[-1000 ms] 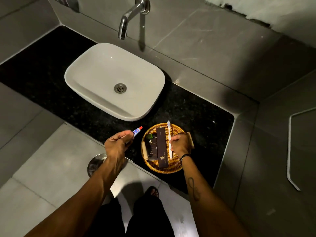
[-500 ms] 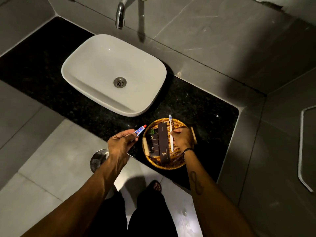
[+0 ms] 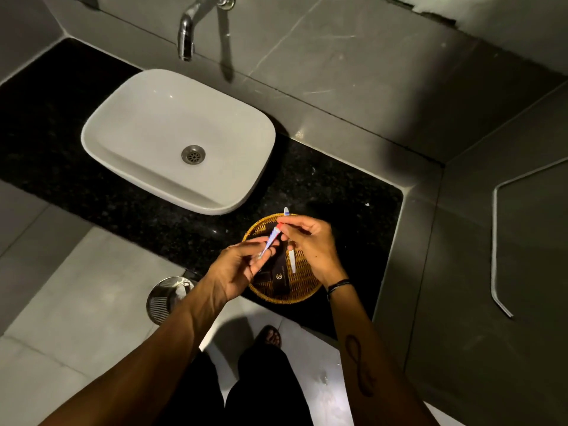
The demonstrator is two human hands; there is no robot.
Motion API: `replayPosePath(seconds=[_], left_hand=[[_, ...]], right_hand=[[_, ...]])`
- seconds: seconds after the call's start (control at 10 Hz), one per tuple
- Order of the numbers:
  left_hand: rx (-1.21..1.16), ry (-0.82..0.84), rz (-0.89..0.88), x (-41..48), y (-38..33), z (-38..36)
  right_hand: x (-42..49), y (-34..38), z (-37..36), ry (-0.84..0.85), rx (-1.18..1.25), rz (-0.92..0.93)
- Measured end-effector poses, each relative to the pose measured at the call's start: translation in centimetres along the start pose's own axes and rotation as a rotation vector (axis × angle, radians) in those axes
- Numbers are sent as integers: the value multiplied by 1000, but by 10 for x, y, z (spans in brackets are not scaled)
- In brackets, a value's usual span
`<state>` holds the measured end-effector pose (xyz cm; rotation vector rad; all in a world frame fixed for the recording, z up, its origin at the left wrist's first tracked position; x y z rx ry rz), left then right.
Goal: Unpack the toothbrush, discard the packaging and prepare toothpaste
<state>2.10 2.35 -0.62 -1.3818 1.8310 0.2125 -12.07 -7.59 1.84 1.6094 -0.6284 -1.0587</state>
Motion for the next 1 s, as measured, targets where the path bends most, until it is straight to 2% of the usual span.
replayPosePath(seconds=[0.1,0.2,0.3,0.4,0.5,0.7,1.0], left_hand=[[56,88,73,1,10,-11],[206,82,59,5,12,-15],[353,-72,-21,11,6,-7],[444,-174,-106,12,-4,4],[480,-230,-143,10,-10,13],[564,-240,-188,4,-18,26],[599,-252,-238,-2,-23,40]], right_hand=[[-2,6,9,52,-26,-13],[3,10,22,32,-154,-49],[18,11,41,-102,-463,-97],[34,-2,50,-129,-783,-253],[48,-16,41,-85,-1106,-303],[73,-32,22,-75,-1318,-334],[78,-37,17,-91,-1311,-403]])
Point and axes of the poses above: each hand's wrist, its own x-axis towards the middle knuckle, its own z-axis out of the back of the hand, y = z × x, the point moved 5 cm from there along x, towards the middle knuckle, and after that the axes turned 6 degrees about y, right-handed, at the moved point
